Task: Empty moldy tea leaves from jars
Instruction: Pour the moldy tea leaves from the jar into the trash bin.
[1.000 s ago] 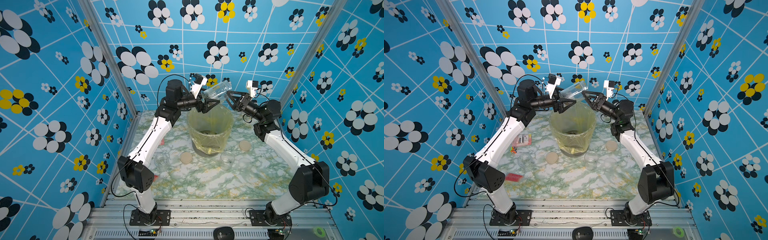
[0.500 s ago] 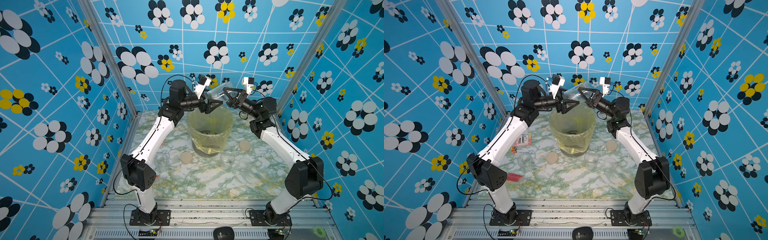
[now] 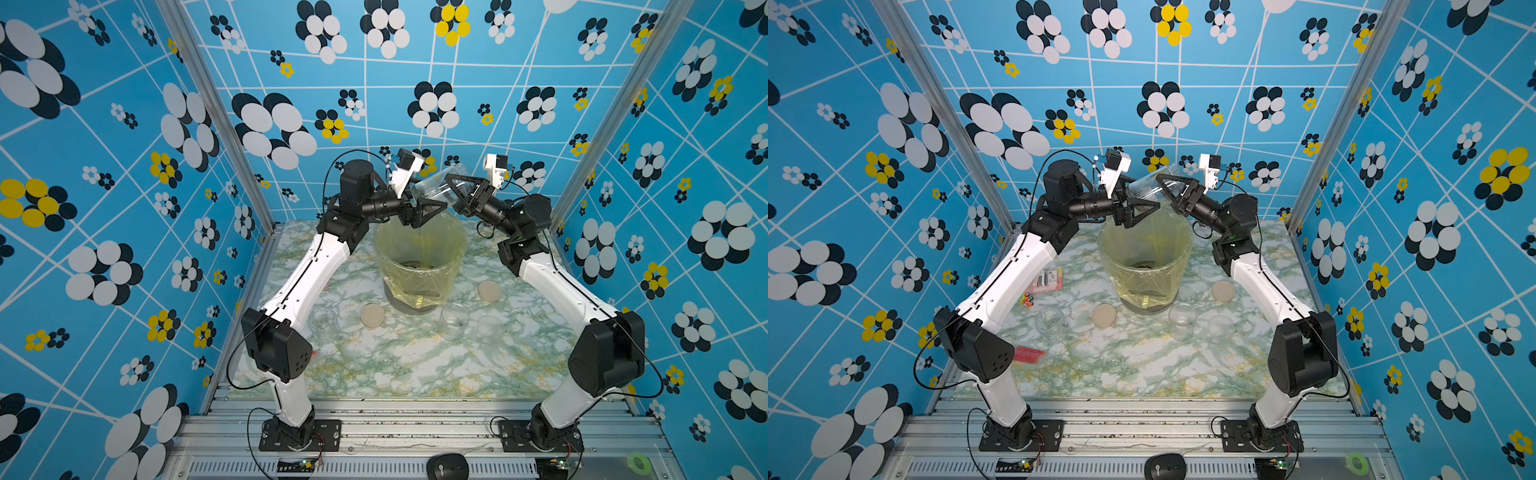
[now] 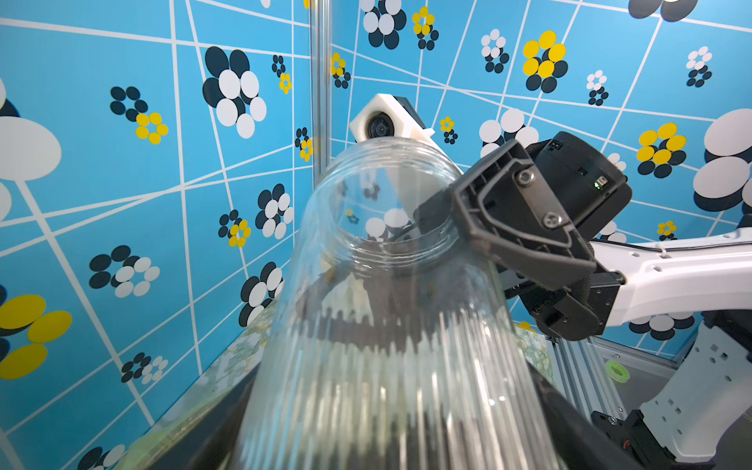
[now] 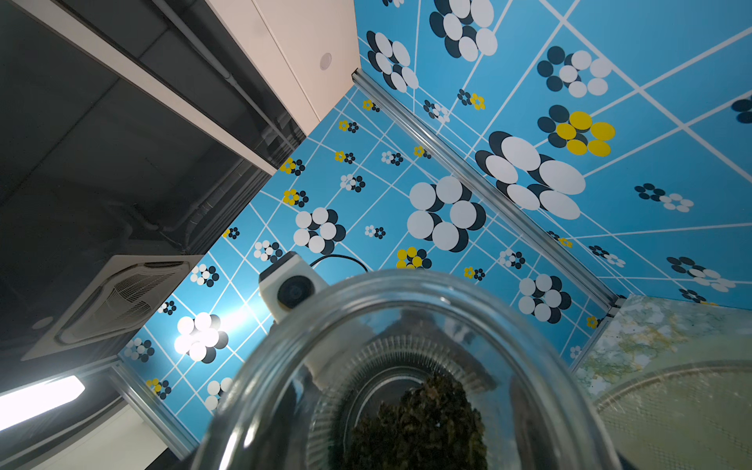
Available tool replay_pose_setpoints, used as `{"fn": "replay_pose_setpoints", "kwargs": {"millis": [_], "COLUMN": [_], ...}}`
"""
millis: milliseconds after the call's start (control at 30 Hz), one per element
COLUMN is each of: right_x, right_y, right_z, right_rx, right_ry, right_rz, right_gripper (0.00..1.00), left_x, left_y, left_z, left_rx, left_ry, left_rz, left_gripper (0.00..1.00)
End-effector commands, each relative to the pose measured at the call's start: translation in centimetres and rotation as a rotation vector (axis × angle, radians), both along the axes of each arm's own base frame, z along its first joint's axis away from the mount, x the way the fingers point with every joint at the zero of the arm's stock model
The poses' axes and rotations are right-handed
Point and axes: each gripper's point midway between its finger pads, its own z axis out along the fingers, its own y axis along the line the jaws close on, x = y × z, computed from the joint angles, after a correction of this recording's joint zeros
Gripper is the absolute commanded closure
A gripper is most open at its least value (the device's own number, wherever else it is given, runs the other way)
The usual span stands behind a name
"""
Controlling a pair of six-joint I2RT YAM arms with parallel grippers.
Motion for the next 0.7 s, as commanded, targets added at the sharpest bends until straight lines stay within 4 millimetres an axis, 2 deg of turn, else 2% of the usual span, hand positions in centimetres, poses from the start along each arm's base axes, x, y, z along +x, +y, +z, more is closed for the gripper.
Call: {"fn": "replay_pose_setpoints", "kwargs": {"millis": [0,100,167,267,400,667], "right_x": [-0.9,-0.9,-1.0,-1.0,-1.2,-1.8], "right_y": [0.0,-0.1,-0.3,-0.3,-0.5,-0.3], "right_z": [2.0,2.0,2.1,2.1,2.2,2.6], "right_rx": [0.042,0.05,0.057,0.064,0.077,0.104], "right_ry": [-0.057,-0.051,-0.046,-0.037,-0.03,-0.009], "right_rz": [0.004,-0.003,-0.008,-0.008,-0.004,0.02], "right_gripper": [0.42,0.47,0.49,0.52,0.54,0.59], "left_x": [-0.7,-0.5,-0.4,-0.4,-0.5,-1.2], "left_y": [-0.5,-0.4,-0.3,0.1,0.5,1.6], "left_z": [2.4,2.3,2.2,2.3,2.4,3.0], "left_rx": [-0.048,-0.058,-0.069,-0.088,-0.127,-0.268], "left_ry": [-0.08,-0.087,-0.098,-0.122,-0.163,-0.267], "left_rz": [-0.019,-0.001,0.013,0.035,0.065,0.102], "left_gripper": [0.89,0.7,0.52,0.36,0.25,0.16]}}
